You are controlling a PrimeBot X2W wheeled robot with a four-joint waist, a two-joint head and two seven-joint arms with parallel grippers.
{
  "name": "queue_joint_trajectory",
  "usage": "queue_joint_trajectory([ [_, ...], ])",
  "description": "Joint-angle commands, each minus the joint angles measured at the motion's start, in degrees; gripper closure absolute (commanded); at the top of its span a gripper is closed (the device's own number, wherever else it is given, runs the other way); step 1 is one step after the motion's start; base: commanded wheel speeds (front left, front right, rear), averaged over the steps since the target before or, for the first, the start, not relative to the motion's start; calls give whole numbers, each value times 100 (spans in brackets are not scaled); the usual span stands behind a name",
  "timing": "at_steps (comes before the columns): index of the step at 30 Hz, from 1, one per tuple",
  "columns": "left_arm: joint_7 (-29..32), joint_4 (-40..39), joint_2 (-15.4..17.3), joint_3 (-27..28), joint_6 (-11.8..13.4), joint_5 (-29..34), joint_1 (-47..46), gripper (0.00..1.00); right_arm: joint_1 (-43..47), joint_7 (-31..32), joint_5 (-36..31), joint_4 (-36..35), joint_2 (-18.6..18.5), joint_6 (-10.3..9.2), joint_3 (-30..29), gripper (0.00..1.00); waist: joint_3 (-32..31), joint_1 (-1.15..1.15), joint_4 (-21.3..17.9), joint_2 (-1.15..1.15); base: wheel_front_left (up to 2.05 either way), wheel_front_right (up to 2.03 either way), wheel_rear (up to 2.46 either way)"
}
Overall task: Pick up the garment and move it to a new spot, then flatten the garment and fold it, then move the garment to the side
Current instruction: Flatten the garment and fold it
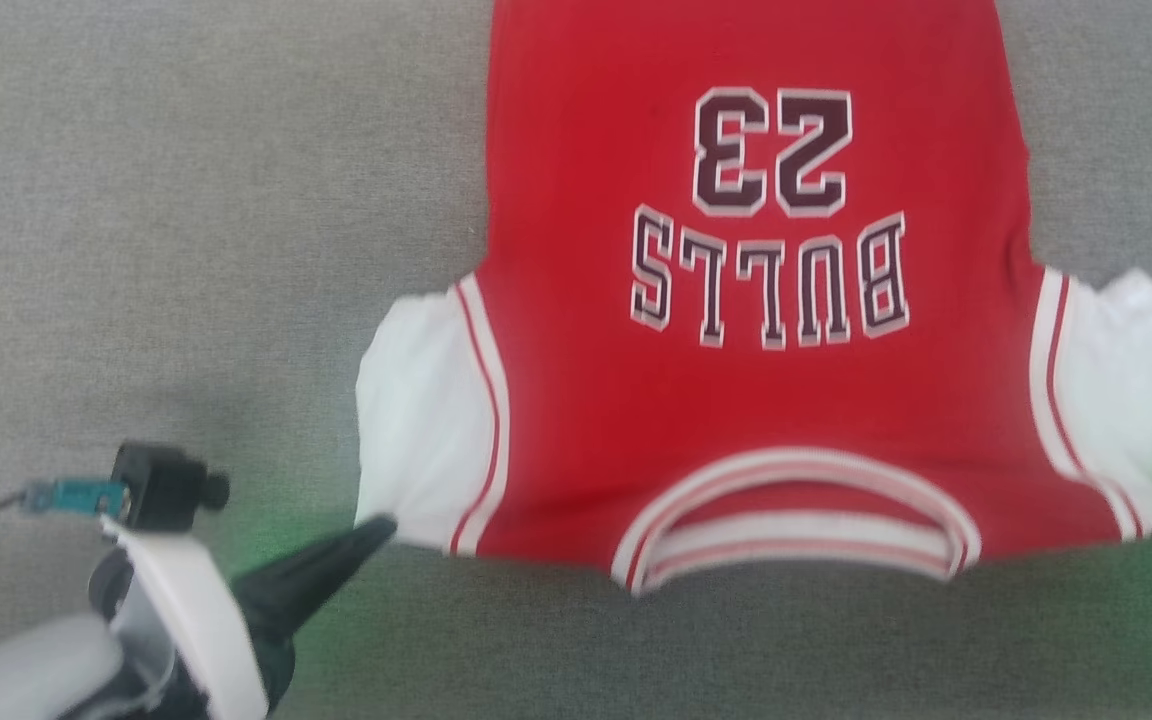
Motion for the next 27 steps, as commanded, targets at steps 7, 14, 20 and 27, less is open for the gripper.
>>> queue_joint_trajectory([
  [7,-348,-325,386,16,26,106,543,100,620,-360,98,-453,-355,-11,26,100,-15,0,-81,0,0,0,0],
  [14,-345,97,-124,-20,52,222,544,100,467,114,-378,-94,113,-11,10,100,-47,0,-153,0,0,0,0],
  [20,-67,1000,-809,-129,35,362,523,100,298,800,-1032,732,1069,-40,-1,100,65,0,-216,0,0,0,0],
  [27,-100,1458,-1145,-187,46,520,611,100,315,768,-1612,1114,1604,-55,-305,0,50,0,-304,0,0,0,0],
])
